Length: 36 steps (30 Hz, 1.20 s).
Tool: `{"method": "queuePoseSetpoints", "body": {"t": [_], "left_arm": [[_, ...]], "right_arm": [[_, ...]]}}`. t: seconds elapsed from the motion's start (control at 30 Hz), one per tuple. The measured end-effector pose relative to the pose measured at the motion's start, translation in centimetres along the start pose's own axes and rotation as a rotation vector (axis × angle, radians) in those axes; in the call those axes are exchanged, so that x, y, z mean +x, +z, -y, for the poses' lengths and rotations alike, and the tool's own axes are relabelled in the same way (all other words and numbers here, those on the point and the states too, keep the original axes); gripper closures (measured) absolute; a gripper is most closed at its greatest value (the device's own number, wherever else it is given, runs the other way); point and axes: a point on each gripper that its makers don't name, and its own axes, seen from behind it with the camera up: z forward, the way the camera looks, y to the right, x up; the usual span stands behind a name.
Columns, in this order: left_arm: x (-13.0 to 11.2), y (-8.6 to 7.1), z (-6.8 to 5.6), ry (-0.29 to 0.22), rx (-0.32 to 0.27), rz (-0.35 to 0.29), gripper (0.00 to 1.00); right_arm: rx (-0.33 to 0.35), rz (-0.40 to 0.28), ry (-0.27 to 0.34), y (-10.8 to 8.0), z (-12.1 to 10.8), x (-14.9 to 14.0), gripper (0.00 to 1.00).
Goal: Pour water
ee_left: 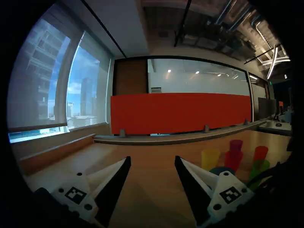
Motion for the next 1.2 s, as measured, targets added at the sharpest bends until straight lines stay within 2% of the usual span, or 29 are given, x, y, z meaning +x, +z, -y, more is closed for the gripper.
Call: {"method": "queuePoseSetpoints", "body": {"t": [0.4,0.9,1.2], "left_arm": [[-1.9,0.3,0.1,0.004,-0.001,0.025,0.15],[-1.9,0.1,0.3,-0.024,-0.005,0.02,0.15],[-1.9,0.1,0.2,-0.023,-0.013,0.02,0.15]], "right_arm": [[-0.012,-0.005,-0.009,-0.6,-0.7,0.7,0.01],[-0.02,-0.022,0.02,-0.5,-1.3,1.7,0.01],[-0.021,-0.023,0.023,-0.7,-1.5,1.7,0.01]]}}
